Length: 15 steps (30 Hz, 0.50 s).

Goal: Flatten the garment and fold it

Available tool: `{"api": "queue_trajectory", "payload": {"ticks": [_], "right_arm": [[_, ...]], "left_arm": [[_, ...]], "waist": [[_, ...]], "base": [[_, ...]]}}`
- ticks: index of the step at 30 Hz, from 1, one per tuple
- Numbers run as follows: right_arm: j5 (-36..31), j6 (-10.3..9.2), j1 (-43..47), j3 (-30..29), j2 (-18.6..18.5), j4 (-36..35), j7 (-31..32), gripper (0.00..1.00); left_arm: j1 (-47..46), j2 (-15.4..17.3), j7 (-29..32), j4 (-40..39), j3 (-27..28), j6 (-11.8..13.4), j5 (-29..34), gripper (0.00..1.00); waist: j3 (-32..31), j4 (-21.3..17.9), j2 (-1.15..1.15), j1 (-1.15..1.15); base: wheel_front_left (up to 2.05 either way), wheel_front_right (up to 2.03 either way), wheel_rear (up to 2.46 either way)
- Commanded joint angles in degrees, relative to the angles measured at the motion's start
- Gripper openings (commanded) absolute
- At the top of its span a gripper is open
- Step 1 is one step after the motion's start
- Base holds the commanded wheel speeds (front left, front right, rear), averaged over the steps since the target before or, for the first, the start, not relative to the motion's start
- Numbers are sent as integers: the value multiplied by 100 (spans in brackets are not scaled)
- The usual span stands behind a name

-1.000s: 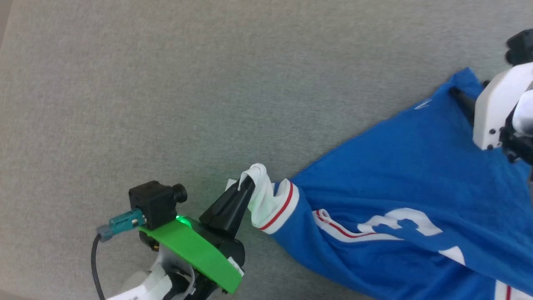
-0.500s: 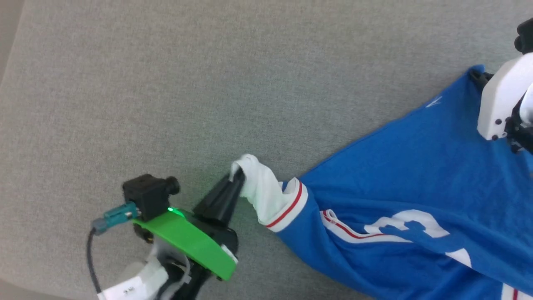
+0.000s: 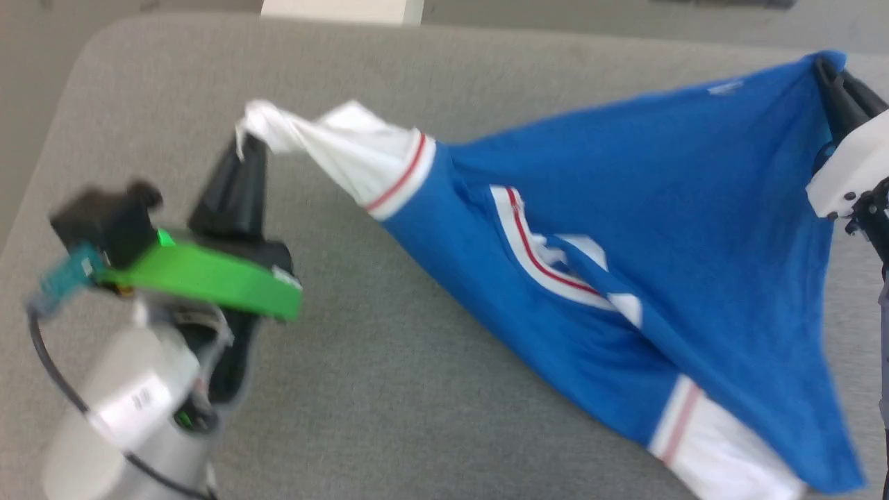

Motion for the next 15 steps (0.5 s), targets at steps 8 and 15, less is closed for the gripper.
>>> {"api": "queue_trajectory", "payload": {"ticks": [8,15], "right_arm": [[-213,-8,-723,56,98,41,-95,0],[-471,-8,-1617,212,252,412,-131,0]], "left_arm": [[-1927,416,809,663,-154,-365,278,0],[-3298,385,1364,1785,-502,-746,459,0]], "waist": [[-1108,-559,0,-1],[-1537,-765,0,-1]], "base": [[0,0,0],[0,0,0]]}}
